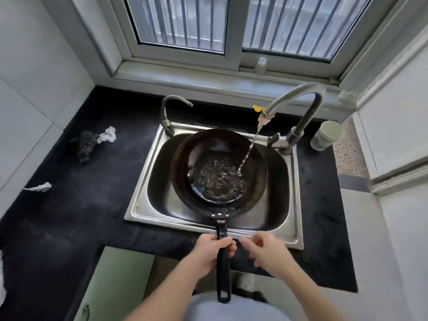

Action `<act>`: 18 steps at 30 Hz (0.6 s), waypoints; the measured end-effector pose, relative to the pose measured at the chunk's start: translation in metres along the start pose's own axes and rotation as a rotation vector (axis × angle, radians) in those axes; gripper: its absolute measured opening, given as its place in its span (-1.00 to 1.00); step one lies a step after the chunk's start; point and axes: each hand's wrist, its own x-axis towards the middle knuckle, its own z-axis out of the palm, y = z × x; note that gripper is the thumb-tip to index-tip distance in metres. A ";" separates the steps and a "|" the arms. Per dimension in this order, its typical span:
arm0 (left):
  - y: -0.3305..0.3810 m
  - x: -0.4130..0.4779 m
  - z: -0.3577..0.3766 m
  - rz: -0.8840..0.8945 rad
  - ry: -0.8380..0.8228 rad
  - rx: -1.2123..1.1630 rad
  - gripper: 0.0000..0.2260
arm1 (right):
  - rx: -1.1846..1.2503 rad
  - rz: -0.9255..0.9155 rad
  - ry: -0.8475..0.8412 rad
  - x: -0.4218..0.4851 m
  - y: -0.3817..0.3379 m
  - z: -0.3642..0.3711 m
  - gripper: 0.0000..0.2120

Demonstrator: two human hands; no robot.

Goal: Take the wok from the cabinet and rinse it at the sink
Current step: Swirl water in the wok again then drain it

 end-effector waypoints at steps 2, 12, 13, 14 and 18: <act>0.000 0.004 -0.003 0.004 -0.025 0.045 -0.82 | -0.022 0.048 -0.044 -0.013 0.006 0.031 -0.57; 0.006 0.009 -0.010 -0.048 -0.056 0.104 -0.85 | 0.911 0.325 -0.292 -0.015 -0.018 0.086 -0.83; 0.006 0.010 -0.010 -0.047 -0.056 0.111 -0.84 | 0.939 0.361 -0.284 -0.014 -0.021 0.087 -0.85; 0.006 0.010 -0.011 -0.046 -0.058 0.113 -0.84 | 0.941 0.393 -0.263 -0.015 -0.025 0.088 -0.86; 0.004 0.010 -0.012 -0.041 -0.063 0.106 -0.87 | 0.825 0.401 -0.116 -0.012 -0.035 0.094 -0.89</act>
